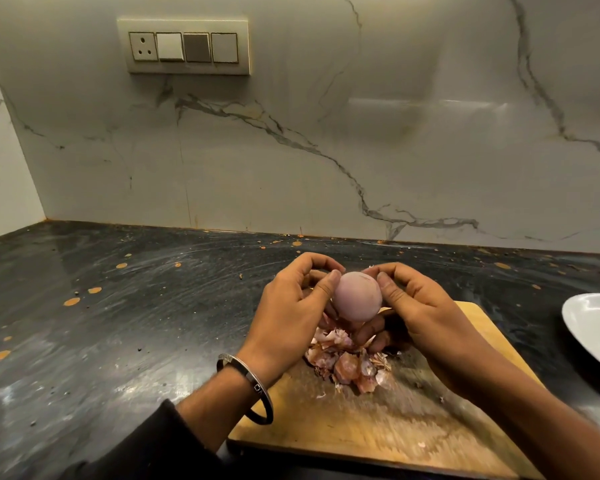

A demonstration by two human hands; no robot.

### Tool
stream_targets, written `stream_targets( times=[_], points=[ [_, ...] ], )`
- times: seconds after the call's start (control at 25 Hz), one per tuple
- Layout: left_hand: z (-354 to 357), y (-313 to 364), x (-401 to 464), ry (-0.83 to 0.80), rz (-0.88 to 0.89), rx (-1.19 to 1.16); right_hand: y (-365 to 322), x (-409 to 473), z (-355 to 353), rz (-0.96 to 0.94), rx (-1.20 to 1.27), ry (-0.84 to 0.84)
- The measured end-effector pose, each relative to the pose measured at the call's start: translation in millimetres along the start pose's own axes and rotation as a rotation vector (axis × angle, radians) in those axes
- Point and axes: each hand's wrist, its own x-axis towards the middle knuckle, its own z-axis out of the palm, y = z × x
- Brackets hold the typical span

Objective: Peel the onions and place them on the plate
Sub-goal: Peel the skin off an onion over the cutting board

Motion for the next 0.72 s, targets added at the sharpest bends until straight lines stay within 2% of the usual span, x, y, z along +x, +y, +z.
stream_targets(
  times=[0.16,0.36,0.72],
  points=[
    [-1.5,2.8,-1.2,-0.081,0.077,0.018,1.3,1.3,-2.5,-0.004,0.049,0.045],
    [0.5,-0.8,-6.4,-0.046,0.255,0.294,-0.3,-0.4,-4.4,0.009,0.061,0.095],
    [4.9,21.6,-13.7,-0.015,0.272,0.294,-18.9,-23.3,-6.5,-0.112,-0.105,0.087]
  ],
)
